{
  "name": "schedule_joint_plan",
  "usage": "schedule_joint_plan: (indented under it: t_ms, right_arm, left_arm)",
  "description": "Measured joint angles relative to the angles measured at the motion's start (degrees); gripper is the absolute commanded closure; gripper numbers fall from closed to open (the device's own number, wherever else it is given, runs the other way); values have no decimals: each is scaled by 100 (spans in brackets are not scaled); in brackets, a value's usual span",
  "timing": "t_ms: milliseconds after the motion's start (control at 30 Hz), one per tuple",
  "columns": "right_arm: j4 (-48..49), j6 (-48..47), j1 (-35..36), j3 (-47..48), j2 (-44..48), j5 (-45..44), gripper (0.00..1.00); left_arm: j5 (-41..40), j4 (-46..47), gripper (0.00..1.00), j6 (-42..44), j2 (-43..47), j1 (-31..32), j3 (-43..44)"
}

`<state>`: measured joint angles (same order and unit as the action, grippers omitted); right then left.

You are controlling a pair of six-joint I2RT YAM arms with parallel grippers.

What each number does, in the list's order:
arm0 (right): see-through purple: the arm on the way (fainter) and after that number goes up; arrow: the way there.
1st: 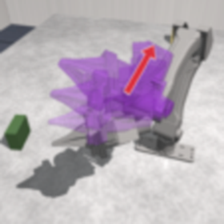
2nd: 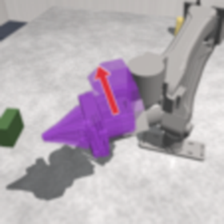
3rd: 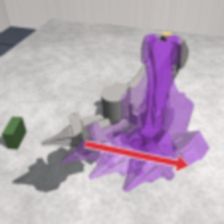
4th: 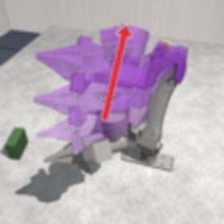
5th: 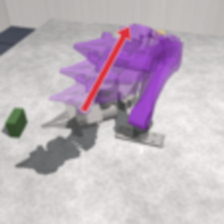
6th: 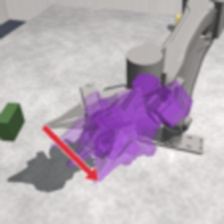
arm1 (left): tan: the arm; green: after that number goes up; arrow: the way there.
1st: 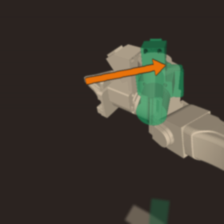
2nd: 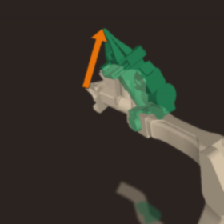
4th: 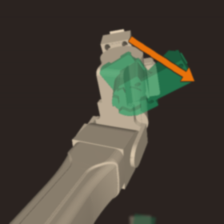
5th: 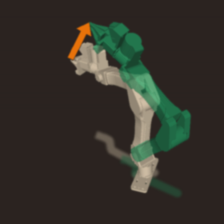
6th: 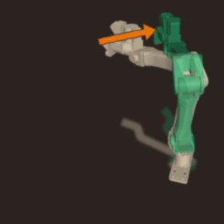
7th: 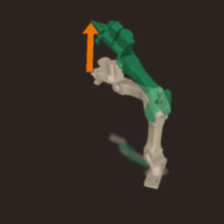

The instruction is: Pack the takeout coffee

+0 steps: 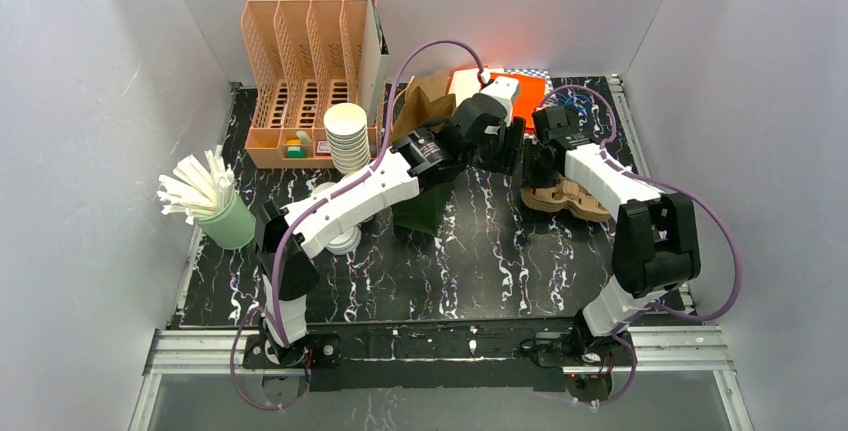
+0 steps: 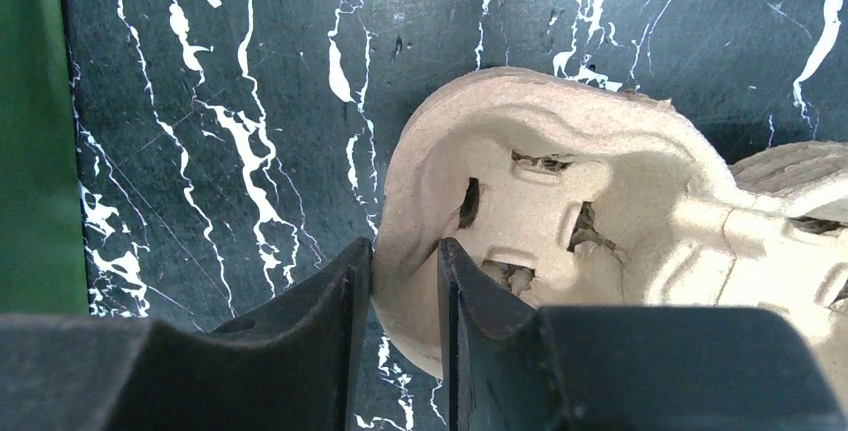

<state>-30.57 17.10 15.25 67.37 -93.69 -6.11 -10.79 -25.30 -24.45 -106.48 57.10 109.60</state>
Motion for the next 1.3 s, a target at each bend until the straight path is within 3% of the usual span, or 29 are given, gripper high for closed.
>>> schedule_joint_plan:
  t_ms: [133,733,1067,1167,1300]
  right_arm:
    - [-61,37,13,2,79,-28,68]
    - [-459,72,17,114,839,-289,71]
    - [-850,46,22,702,1281,-1045,70]
    - [-863,13,22,831,1478,-1202,63]
    - [-916,-61,13,837,1574,-1338,61]
  left_arm:
    - [-20,0,48,22,17,0,-37]
    - [52,0,47,15,37,0,-136]
    - [297,4,47,-24,35,0,-144]
    - [439,46,47,-68,-4,0,-142]
    - [614,116,47,-136,-203,0,-85]
